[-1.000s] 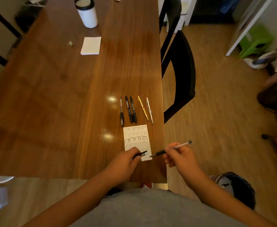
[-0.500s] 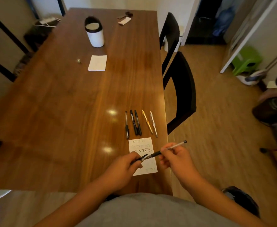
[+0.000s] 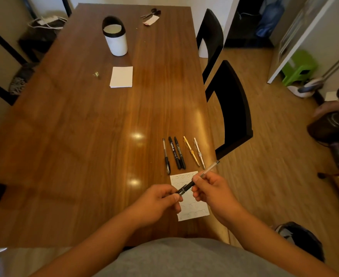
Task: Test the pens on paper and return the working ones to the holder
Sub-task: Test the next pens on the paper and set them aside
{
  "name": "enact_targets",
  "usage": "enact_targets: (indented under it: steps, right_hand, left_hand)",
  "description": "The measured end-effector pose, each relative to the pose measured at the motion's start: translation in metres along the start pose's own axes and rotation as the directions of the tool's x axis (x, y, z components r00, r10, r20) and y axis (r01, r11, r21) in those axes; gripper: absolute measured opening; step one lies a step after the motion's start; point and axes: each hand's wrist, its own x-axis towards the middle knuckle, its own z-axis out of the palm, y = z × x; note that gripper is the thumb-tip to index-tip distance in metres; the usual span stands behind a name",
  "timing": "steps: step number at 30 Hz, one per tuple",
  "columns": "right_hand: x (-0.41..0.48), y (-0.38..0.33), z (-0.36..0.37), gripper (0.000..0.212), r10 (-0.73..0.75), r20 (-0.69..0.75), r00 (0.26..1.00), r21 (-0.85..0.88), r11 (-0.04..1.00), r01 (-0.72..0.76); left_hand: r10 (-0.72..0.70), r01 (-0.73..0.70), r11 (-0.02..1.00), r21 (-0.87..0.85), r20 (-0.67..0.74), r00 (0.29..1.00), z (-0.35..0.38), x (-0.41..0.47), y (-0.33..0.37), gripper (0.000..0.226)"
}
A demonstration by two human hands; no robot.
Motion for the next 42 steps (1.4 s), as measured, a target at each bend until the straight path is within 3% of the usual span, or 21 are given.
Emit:
enact_targets:
  steps: [6, 11, 14, 15, 17, 18, 20, 25, 32, 39, 42]
  right_hand:
    - [0.022, 0.001, 0.024, 0.017, 0.006, 0.031, 0.999, -0.028, 1.0, -0.005]
    - [0.05, 0.018, 0.054, 0.024, 0.05, -0.005, 0.999, -0.184, 0.982, -0.051]
    - [0.075, 0.026, 0.076, 0.024, 0.063, -0.034, 0.997, -0.3, 0.951, -0.071]
    - [0.086, 0.028, 0.083, 0.024, 0.057, -0.043, 0.997, -0.364, 0.929, -0.068]
    - [0.109, 0.03, 0.096, 0.026, 0.03, -0.03, 0.999, -0.55, 0.834, -0.042]
    - [0.121, 0.031, 0.102, 0.028, 0.024, -0.012, 1.0, -0.633, 0.774, -0.026]
    - [0.143, 0.034, 0.113, 0.029, 0.035, 0.013, 0.999, -0.735, 0.678, -0.015]
    - [0.186, 0.041, 0.132, 0.028, 0.004, -0.063, 0.998, -0.88, 0.471, -0.058]
    - [0.205, 0.046, 0.137, 0.04, -0.119, -0.114, 0.986, -0.968, 0.237, -0.083]
    - [0.199, 0.043, 0.136, 0.042, -0.126, -0.11, 0.986, -0.974, 0.213, -0.082]
    - [0.188, 0.036, 0.129, 0.041, -0.131, -0.113, 0.985, -0.959, 0.274, -0.074]
  left_hand:
    - [-0.117, 0.143, 0.959, -0.245, 0.119, 0.986, -0.033, 0.006, -0.011, 0.022]
    - [-0.149, 0.152, 0.988, -0.035, 0.068, 0.986, -0.049, 0.018, -0.035, 0.017]
    - [-0.159, 0.163, 0.973, 0.165, -0.038, 0.987, -0.065, 0.021, -0.058, 0.023]
    - [-0.142, 0.17, 0.933, 0.317, -0.11, 0.984, -0.073, 0.022, -0.07, 0.034]
    - [-0.052, 0.189, 0.703, 0.686, -0.216, 0.975, -0.09, 0.022, -0.093, 0.059]
    - [-0.035, 0.207, 0.588, 0.782, -0.231, 0.972, -0.098, 0.02, -0.104, 0.068]
    - [-0.053, 0.212, 0.477, 0.853, -0.212, 0.976, -0.111, 0.018, -0.124, 0.079]
    - [0.004, 0.151, 0.417, 0.896, -0.168, 0.986, -0.119, 0.013, -0.15, 0.078]
    - [0.096, 0.131, 0.421, 0.897, -0.188, 0.977, -0.121, 0.013, -0.16, 0.076]
    - [0.101, 0.132, 0.417, 0.899, -0.19, 0.976, -0.122, 0.012, -0.154, 0.076]
    - [0.077, 0.142, 0.395, 0.908, -0.187, 0.979, -0.121, 0.014, -0.148, 0.077]
